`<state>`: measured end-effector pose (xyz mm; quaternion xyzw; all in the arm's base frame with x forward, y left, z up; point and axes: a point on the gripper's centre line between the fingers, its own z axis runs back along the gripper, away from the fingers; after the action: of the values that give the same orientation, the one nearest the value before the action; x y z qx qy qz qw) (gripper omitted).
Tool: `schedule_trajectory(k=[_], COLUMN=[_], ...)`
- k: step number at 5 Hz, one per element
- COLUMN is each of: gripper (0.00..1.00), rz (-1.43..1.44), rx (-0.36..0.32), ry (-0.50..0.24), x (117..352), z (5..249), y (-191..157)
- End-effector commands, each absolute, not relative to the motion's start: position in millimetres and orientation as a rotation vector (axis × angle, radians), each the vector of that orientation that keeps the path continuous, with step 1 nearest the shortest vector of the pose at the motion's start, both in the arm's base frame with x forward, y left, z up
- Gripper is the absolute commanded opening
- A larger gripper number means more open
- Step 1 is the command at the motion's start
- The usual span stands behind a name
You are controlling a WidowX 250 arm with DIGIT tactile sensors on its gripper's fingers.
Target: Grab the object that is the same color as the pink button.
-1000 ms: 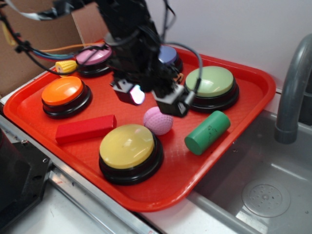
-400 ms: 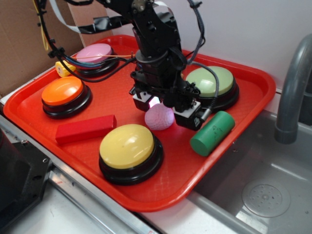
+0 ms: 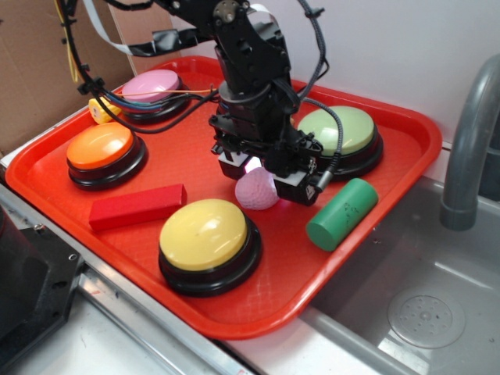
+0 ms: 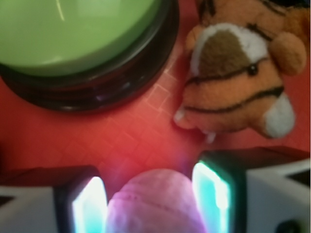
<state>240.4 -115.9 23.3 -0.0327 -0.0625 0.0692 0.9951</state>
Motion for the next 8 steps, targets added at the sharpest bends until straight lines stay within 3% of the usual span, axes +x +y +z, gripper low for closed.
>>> schedule_trajectory(k=[1, 3, 6, 8], gripper=[0.0, 0.0, 0.0, 0.0], rz=[0.159, 0.202, 0.311, 0.364], rx=[-0.094, -0.038, 0.109, 0.109], ry=[-0.189, -0.158, -0.154, -0.136], x=[238.1, 227.9, 199.9, 184.2], z=[49.5, 103.4, 181.7, 191.5], y=[-117.3, -80.7, -0.3, 35.9])
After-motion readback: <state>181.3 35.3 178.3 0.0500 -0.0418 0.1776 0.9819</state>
